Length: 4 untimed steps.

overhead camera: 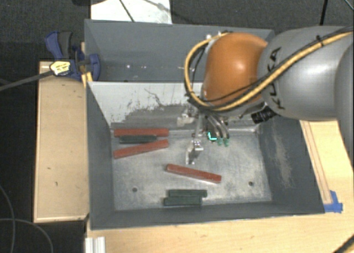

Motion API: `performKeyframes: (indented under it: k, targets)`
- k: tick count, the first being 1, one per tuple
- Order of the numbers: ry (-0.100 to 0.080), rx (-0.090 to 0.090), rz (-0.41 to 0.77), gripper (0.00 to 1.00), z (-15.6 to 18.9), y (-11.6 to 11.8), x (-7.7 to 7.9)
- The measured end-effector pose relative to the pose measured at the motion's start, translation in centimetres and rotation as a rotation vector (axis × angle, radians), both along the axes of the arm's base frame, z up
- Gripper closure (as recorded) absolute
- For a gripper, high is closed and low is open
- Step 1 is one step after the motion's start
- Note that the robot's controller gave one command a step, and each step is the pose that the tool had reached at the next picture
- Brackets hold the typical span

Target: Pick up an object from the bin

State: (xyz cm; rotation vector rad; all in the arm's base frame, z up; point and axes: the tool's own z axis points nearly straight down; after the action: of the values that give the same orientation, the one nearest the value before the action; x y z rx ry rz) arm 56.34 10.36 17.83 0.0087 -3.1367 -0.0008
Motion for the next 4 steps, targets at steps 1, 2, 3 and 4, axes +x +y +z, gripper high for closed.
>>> performKeyframes:
  k: [1, 2, 3, 4]
  targets:
    - [-0.007, 0.001, -0.002, 0.0, 0.4, 0.0, 0.2]
    - [-0.007, 0.001, -0.002, 0.0, 0.4, 0.0, 0.2]
    - [-0.007, 0.0, 0.132, 0.0, 1.1, 1.6, -0.8]
    - [-0.033, 0.007, 0.189, 1.0, -10.0, -2.2, -5.3]
